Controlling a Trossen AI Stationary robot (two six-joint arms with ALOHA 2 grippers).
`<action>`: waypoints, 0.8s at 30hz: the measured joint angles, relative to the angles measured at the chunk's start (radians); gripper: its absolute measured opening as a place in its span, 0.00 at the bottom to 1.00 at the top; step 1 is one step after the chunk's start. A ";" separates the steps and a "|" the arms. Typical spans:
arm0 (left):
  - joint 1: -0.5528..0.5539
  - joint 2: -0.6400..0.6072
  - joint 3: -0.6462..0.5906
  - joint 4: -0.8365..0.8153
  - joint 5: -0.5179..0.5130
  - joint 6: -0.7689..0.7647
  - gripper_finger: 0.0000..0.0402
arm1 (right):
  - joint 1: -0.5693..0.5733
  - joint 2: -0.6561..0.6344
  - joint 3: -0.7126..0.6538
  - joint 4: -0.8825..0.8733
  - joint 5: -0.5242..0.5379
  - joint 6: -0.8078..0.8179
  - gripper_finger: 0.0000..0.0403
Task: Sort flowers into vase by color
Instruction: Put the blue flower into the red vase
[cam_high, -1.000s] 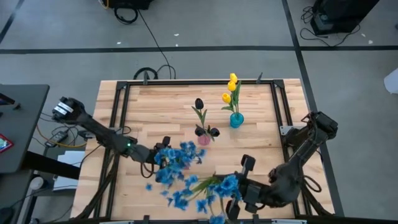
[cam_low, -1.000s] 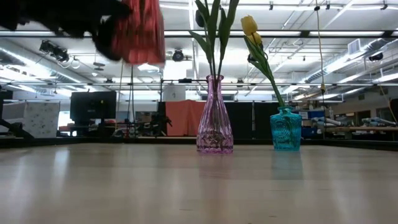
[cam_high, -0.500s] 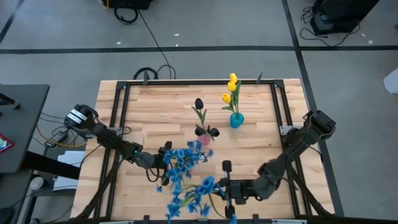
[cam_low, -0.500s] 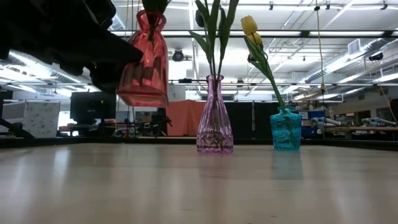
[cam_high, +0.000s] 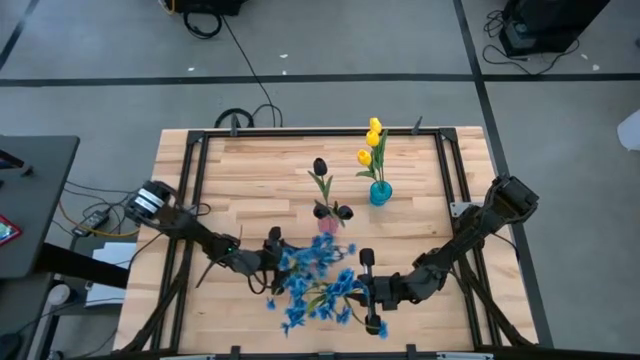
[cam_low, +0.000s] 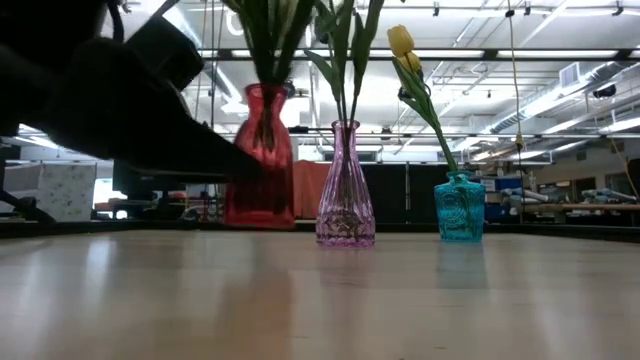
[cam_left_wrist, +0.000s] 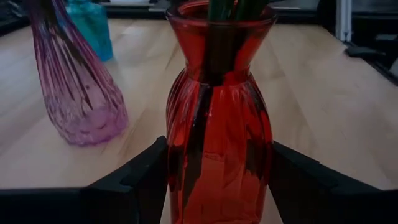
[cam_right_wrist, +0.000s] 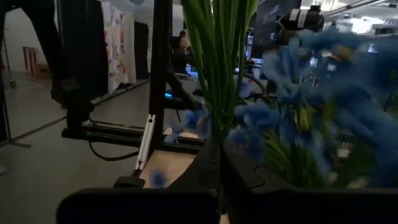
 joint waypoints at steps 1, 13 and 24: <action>0.003 0.012 0.004 0.015 0.000 0.013 0.60 | 0.000 0.000 0.000 0.001 -0.001 0.000 0.03; 0.034 0.146 0.010 0.161 0.006 0.020 0.61 | 0.000 0.000 0.000 0.000 0.000 -0.005 0.03; 0.054 0.170 0.041 0.158 0.101 0.023 0.69 | 0.000 0.000 0.000 0.000 0.000 0.004 0.03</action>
